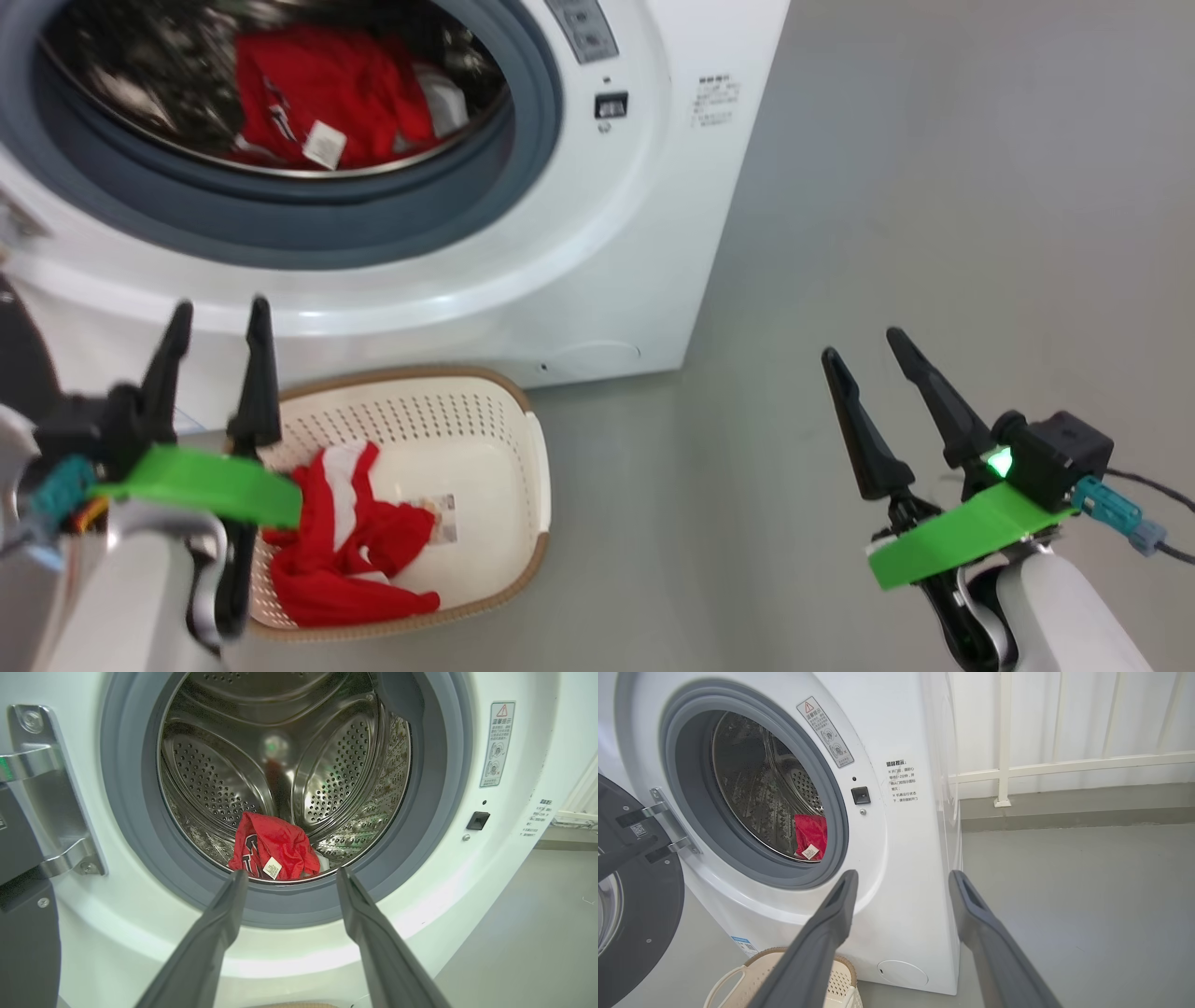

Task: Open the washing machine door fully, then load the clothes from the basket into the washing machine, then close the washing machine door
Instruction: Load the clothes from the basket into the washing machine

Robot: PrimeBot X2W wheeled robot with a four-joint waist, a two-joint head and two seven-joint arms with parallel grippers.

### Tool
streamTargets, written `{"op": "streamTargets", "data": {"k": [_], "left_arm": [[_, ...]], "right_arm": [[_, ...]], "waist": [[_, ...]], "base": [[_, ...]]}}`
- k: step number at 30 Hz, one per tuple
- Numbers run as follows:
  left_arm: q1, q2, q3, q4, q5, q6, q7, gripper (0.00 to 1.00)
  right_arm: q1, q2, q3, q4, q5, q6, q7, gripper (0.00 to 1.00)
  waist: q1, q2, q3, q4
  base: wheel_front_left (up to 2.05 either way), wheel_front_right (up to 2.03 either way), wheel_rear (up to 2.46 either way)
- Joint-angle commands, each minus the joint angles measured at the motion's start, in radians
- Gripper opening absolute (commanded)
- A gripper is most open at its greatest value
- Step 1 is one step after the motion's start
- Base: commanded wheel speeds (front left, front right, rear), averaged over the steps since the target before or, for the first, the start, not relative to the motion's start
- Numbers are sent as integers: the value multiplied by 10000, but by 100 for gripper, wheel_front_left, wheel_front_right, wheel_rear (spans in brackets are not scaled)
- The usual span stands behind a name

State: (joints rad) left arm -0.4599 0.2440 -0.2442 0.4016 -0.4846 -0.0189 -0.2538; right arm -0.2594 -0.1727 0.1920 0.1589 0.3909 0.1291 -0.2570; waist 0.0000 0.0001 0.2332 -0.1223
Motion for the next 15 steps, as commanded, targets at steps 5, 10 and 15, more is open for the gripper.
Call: {"op": "streamTargets", "data": {"k": [5,10,15], "left_arm": [[1273,273,632,-1143,283,277,-79,100],[2489,217,956,-2049,450,442,-79,100],[3528,78,1273,-2753,531,494,-79,100]], "right_arm": [[398,-180,132,-185,256,16,-48,100],[680,-261,99,-205,299,16,-48,100],[928,-311,78,-285,324,16,-48,100]], "waist": [[0,-1,-1039,475],[0,-1,-1391,600],[0,-1,-1614,659]], "base": [[0,0,0],[0,0,0],[0,0,0]]}}
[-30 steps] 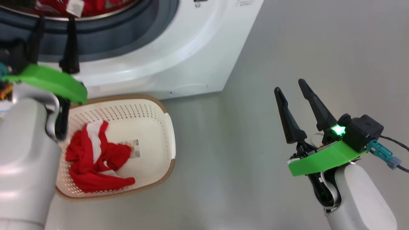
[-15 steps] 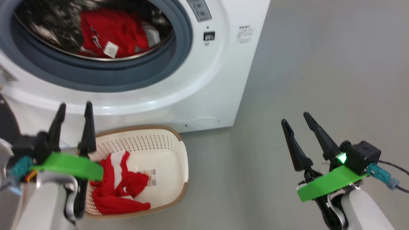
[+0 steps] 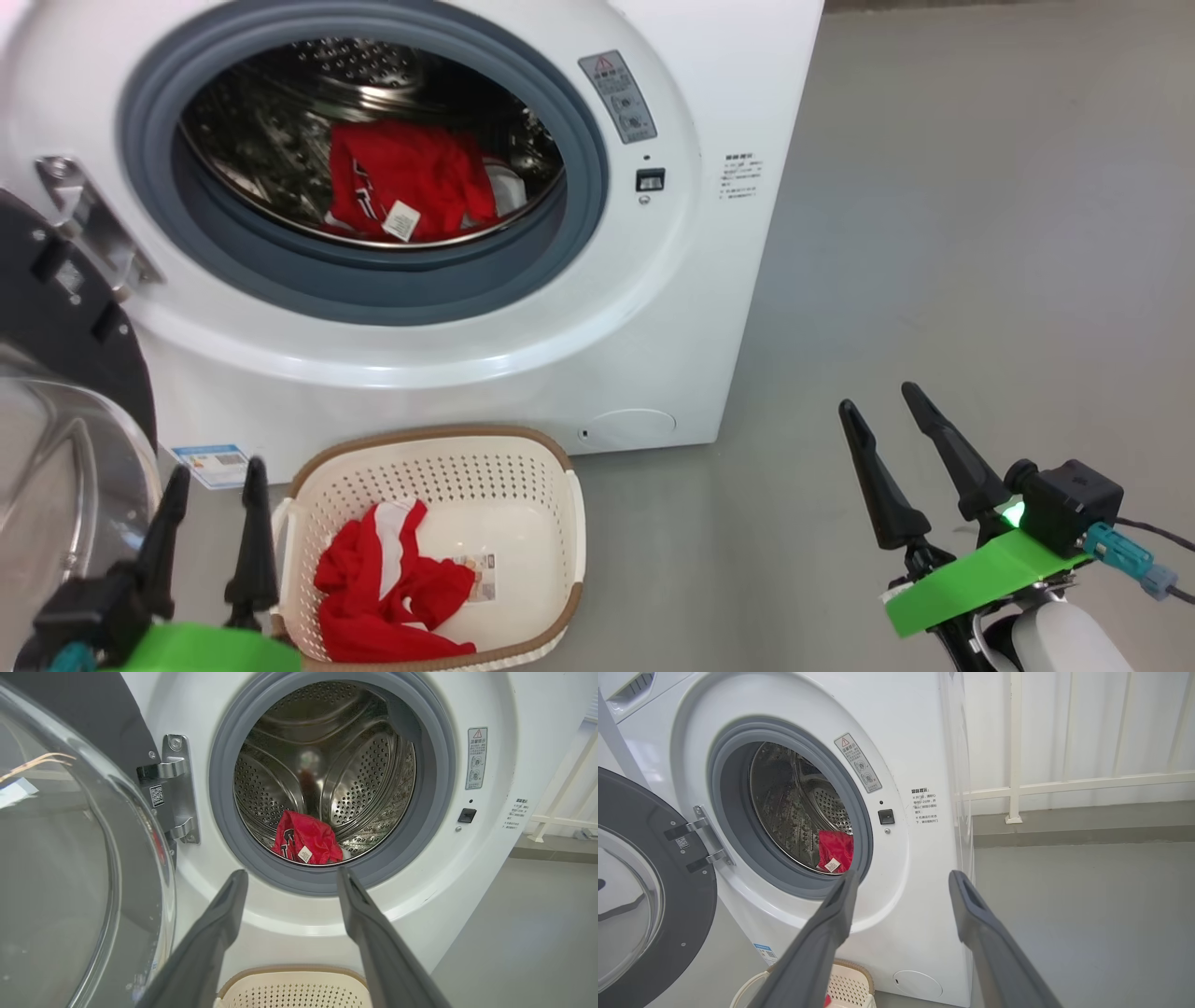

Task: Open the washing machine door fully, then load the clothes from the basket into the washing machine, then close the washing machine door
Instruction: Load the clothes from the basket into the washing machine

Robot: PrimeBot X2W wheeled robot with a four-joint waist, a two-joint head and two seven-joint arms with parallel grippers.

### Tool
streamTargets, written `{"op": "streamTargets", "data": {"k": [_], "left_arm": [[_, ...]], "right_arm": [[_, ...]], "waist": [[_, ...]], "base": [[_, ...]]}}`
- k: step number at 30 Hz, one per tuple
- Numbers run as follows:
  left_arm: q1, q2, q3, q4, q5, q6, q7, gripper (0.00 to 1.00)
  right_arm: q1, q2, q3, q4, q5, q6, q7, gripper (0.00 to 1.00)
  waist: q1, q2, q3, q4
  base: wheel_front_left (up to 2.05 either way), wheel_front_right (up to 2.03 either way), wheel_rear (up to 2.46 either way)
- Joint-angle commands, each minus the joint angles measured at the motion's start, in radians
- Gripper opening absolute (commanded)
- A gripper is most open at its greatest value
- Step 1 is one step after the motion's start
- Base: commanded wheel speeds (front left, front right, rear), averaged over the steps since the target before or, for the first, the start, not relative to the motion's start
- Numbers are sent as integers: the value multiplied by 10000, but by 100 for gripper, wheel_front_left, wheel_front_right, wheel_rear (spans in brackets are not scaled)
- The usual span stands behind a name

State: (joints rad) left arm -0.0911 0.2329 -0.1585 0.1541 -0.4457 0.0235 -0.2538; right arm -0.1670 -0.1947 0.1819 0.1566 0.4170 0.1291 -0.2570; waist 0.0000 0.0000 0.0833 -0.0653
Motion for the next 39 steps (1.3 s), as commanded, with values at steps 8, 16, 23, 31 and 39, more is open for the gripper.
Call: {"op": "streamTargets", "data": {"k": [8,16,23,31,39], "left_arm": [[763,-298,973,-943,450,3,-80,100],[1008,-886,1216,-1029,972,-205,-80,100],[936,-1049,1415,-972,1211,-398,-80,100],[879,-1224,1625,-861,1495,-587,-80,100],[891,-1340,1763,-791,1659,-697,-80,100]], "right_arm": [[298,-133,139,-327,64,16,-48,100],[392,-232,85,-343,3,16,-48,100],[369,-268,133,-371,-14,16,-48,100],[298,-249,163,-334,-42,16,-48,100],[313,-254,198,-302,-32,16,-48,100]], "waist": [[0,0,-245,131],[0,0,-315,136],[0,0,-258,109],[0,0,-216,49],[0,0,-252,-10]], "base": [[0,0,0],[0,0,0],[0,0,0],[0,0,0],[0,0,0]]}}
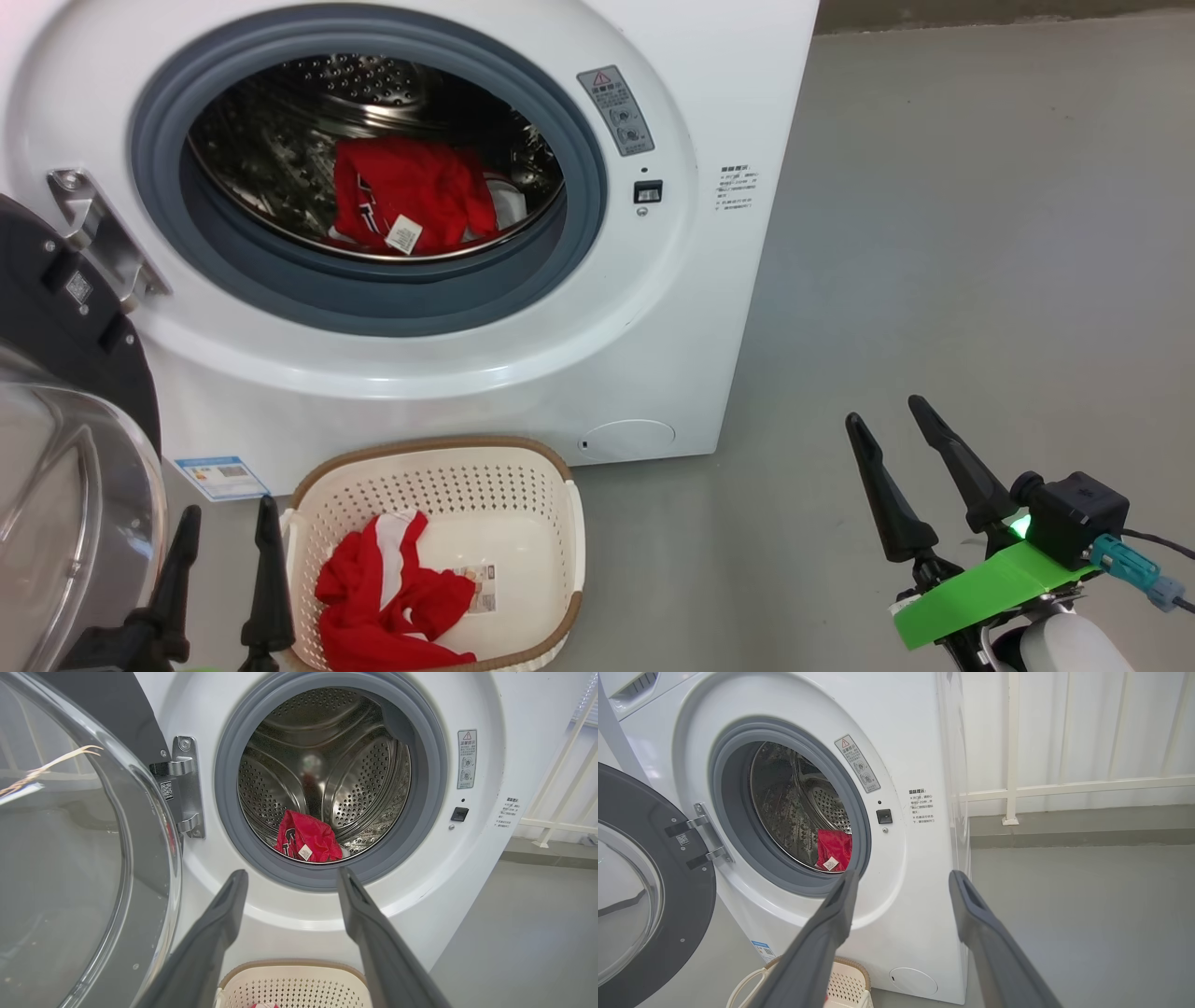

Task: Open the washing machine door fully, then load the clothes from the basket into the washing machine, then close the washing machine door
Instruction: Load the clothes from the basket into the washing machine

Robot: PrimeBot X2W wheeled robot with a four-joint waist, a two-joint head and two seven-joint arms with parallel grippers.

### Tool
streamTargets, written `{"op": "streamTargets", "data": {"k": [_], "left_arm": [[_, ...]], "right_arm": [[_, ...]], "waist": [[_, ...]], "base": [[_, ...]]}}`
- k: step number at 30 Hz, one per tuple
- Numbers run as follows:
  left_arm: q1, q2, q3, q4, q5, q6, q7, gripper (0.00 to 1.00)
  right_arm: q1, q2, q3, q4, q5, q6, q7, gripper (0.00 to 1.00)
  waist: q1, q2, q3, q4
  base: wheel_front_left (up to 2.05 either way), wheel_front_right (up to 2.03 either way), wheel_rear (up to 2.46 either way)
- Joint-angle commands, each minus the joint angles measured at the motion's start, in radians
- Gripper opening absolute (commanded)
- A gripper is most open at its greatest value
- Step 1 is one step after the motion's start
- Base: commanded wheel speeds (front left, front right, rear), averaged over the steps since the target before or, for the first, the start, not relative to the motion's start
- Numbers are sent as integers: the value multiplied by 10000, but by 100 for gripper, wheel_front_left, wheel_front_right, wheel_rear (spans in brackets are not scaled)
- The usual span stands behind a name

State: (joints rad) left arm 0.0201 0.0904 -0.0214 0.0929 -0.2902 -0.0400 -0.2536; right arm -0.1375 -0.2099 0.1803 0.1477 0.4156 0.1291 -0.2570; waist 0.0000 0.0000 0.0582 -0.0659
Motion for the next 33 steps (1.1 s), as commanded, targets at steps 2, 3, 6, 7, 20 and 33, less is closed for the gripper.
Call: {"op": "streamTargets", "data": {"k": [2,3,6,7,20,33], "left_arm": [[-224,66,426,-166,134,-87,-82,100],[-230,55,439,-159,145,-100,-82,100],[-248,24,462,-135,171,-143,-82,100],[-253,13,467,-128,181,-154,-82,100],[-394,-45,586,-41,274,-300,-82,100],[-989,149,598,115,313,-462,-82,100]], "right_arm": [[18,-109,219,-215,-20,16,-48,100],[14,-113,220,-218,-21,16,-48,100],[1,-120,224,-223,-23,16,-48,100],[-4,-123,227,-225,-24,16,-48,100],[-129,-68,235,-269,-67,16,-48,100],[-471,183,73,-436,-221,16,-48,100]], "waist": [[0,0,16,-10],[0,0,29,-10],[0,0,68,-10],[0,0,80,-8],[0,0,447,-116],[0,0,1459,-191]], "base": [[0,0,0],[0,0,0],[0,0,0],[0,0,0],[0,0,0],[0,0,0]]}}
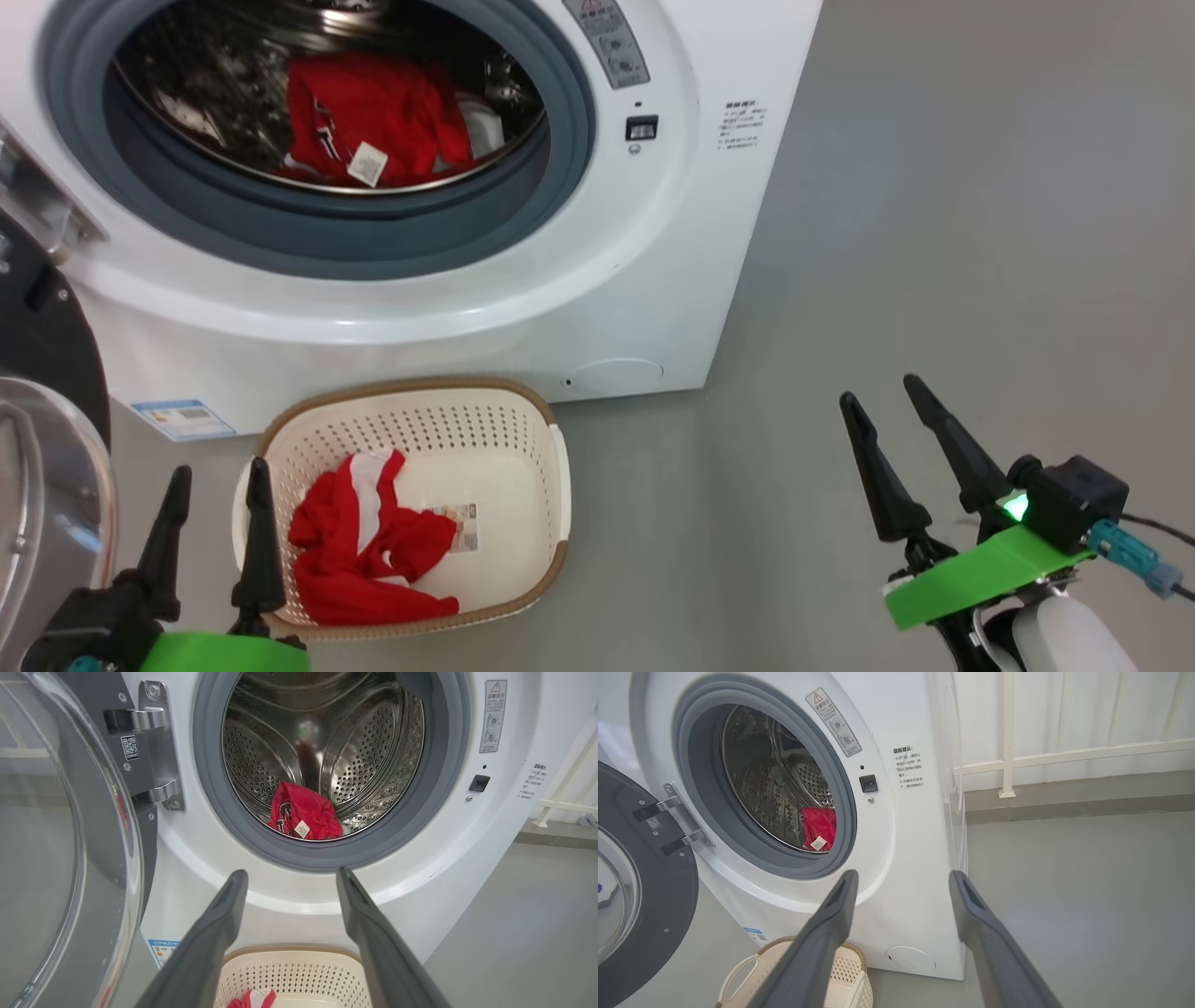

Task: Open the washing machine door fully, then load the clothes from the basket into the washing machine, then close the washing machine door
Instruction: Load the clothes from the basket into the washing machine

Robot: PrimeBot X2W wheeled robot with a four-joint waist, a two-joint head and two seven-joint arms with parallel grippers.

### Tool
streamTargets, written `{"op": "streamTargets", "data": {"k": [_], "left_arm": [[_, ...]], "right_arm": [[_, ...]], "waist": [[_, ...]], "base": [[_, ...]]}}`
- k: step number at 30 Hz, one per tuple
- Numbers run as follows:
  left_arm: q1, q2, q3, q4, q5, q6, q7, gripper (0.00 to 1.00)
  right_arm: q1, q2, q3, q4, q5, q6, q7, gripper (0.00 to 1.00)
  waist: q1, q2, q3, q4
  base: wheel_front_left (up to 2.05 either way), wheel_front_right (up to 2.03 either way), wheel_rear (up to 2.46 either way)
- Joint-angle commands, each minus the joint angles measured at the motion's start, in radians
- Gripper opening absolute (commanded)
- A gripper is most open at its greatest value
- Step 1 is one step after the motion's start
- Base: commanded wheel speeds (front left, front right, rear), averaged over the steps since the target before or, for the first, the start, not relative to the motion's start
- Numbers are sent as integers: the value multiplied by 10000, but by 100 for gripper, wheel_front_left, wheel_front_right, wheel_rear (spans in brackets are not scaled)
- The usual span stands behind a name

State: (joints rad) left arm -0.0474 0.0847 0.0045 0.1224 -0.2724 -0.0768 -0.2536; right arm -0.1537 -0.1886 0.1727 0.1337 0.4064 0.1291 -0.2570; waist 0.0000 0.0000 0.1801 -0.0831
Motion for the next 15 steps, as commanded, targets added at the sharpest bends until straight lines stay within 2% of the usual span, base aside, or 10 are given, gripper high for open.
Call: {"op": "streamTargets", "data": {"k": [1,15], "left_arm": [[-385,240,316,-122,137,-106,-74,100],[-1487,659,159,621,-56,-261,-56,100]], "right_arm": [[-349,1,139,-310,-145,16,-48,100],[-1054,362,129,-475,-350,16,-48,100]], "waist": [[0,0,347,-23],[0,0,1894,-118]], "base": [[0,0,0],[0,0,0]]}}
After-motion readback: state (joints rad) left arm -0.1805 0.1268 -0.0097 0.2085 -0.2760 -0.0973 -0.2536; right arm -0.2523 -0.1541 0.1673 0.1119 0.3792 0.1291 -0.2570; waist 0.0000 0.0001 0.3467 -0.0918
